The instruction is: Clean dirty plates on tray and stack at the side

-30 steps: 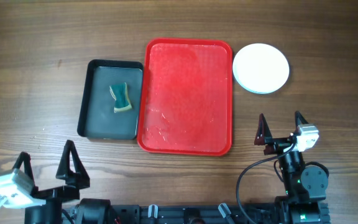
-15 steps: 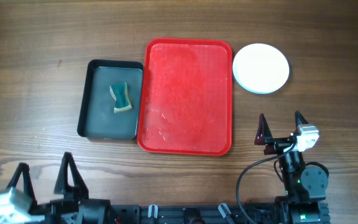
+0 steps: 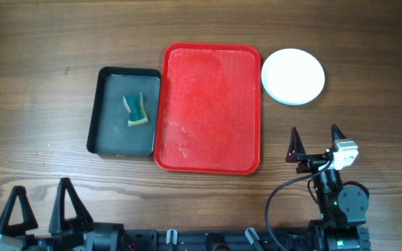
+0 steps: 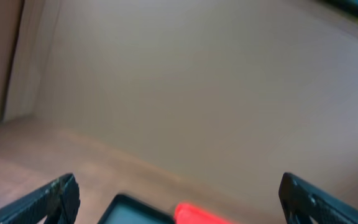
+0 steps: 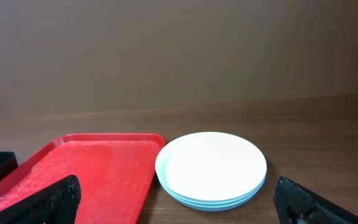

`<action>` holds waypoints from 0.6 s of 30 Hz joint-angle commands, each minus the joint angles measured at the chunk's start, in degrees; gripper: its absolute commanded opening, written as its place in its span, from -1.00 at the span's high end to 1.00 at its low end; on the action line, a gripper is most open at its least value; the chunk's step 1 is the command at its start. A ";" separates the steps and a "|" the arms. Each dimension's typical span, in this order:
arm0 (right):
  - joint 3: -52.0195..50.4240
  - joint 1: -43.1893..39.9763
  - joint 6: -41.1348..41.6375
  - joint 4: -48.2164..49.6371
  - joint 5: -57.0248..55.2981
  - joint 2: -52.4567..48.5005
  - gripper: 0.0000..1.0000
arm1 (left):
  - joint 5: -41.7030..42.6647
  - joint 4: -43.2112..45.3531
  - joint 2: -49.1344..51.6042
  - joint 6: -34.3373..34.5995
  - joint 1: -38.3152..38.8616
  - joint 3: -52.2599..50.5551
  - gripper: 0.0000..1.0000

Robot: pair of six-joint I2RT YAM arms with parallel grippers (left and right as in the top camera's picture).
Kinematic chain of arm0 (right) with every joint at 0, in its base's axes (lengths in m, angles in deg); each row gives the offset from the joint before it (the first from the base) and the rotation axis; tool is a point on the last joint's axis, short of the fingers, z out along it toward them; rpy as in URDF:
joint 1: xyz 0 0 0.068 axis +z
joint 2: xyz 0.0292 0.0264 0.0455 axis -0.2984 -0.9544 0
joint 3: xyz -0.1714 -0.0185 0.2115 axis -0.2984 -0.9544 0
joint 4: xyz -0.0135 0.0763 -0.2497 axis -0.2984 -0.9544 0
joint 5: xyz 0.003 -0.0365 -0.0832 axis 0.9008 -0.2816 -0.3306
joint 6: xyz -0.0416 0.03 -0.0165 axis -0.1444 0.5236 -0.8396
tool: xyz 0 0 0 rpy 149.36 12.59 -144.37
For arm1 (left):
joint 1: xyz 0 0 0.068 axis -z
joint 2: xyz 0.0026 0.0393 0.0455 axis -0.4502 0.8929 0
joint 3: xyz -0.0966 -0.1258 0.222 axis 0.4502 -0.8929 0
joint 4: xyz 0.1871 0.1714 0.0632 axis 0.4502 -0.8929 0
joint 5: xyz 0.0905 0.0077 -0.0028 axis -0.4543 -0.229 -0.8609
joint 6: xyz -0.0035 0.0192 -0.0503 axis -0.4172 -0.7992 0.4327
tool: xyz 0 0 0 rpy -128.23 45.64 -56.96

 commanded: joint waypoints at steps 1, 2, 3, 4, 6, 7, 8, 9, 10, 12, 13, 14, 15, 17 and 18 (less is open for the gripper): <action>-0.09 -0.31 0.96 0.17 -0.81 0.68 -0.99 | 1.68 6.58 -0.46 3.74 0.22 -3.67 -1.00; -0.09 -0.31 0.98 0.17 -0.81 0.68 -1.00 | 2.56 9.18 -0.46 3.76 0.22 -5.07 -1.00; -0.09 -0.31 0.98 0.15 -0.81 0.68 -1.00 | 3.28 11.61 -0.46 3.74 0.22 -6.43 -1.00; -0.09 -0.31 0.96 0.17 -0.81 0.68 -1.00 | 4.26 14.62 -0.46 3.74 0.22 -8.17 -1.00; -0.09 -0.31 0.96 0.17 -0.81 0.68 -0.99 | 6.32 22.01 -0.46 3.76 0.22 -12.63 -1.00; -0.09 -0.31 0.96 0.17 -0.81 0.68 -0.99 | 7.19 24.59 -0.46 3.76 0.22 -14.43 -1.00; -0.09 -0.31 0.96 0.17 -0.81 0.68 -1.00 | 7.89 27.30 -0.46 3.76 0.22 -16.31 -1.00; -0.09 -0.31 0.94 0.17 -0.81 0.68 -0.99 | 8.61 30.73 -0.46 3.76 0.22 -18.95 -1.00; -0.09 -0.31 0.96 0.17 -0.81 0.68 -0.98 | 9.07 34.12 -0.46 3.76 0.22 -21.64 -1.00; -0.09 -0.31 0.96 0.17 -0.81 0.68 -1.00 | 9.31 39.58 -0.46 3.76 0.20 -26.18 -1.00; -0.09 -0.31 0.96 0.17 -0.81 0.68 -0.99 | 9.53 43.45 -0.46 3.78 0.20 -29.16 -1.00; -0.09 -0.31 0.96 0.17 -0.81 0.68 -0.99 | 9.55 46.75 -0.46 3.78 0.20 -31.45 -1.00; -0.09 -0.31 0.98 0.17 -0.81 0.68 -0.99 | 9.53 50.40 -0.46 3.78 0.20 -34.16 -1.00; -0.09 -0.31 0.96 0.17 -0.81 0.68 -0.99 | 9.53 56.13 -0.48 3.78 0.20 -38.29 -1.00; -0.09 -0.31 0.98 0.17 -0.81 0.68 -0.99 | 9.55 59.06 -0.48 3.78 0.20 -40.59 -1.00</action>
